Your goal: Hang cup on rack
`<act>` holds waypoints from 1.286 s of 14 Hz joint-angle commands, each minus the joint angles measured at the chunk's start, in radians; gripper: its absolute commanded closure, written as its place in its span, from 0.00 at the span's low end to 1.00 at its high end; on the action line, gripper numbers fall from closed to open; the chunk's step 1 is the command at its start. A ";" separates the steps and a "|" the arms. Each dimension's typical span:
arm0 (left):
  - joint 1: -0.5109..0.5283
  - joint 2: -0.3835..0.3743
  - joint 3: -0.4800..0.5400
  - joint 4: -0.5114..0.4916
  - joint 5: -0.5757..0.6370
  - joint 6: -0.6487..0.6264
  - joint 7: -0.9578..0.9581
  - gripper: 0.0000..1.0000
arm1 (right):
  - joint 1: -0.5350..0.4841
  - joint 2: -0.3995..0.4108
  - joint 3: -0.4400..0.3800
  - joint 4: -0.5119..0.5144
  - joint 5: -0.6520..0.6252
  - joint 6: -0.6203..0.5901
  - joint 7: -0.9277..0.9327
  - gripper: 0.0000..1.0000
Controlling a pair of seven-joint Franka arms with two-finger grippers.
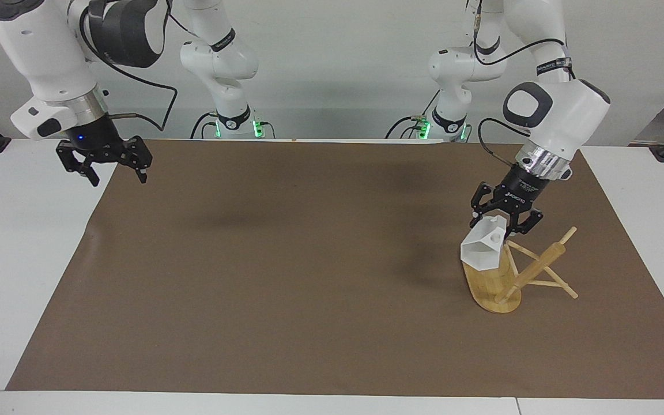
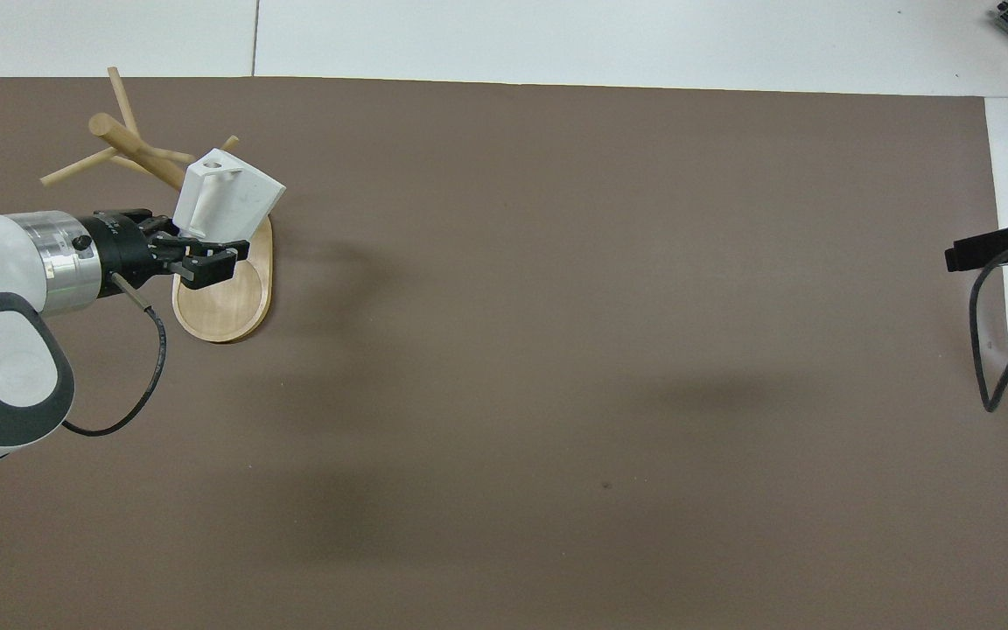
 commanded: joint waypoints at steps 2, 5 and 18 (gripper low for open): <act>0.008 0.011 -0.003 0.008 -0.002 0.016 -0.083 1.00 | -0.006 0.007 0.010 0.079 -0.006 -0.107 0.025 0.00; 0.012 0.013 -0.003 0.006 -0.002 0.017 -0.124 1.00 | -0.014 -0.006 0.010 0.047 0.000 -0.112 0.026 0.00; -0.020 0.027 -0.004 0.050 -0.002 0.008 -0.243 1.00 | -0.015 -0.024 -0.001 0.017 0.008 -0.121 0.112 0.00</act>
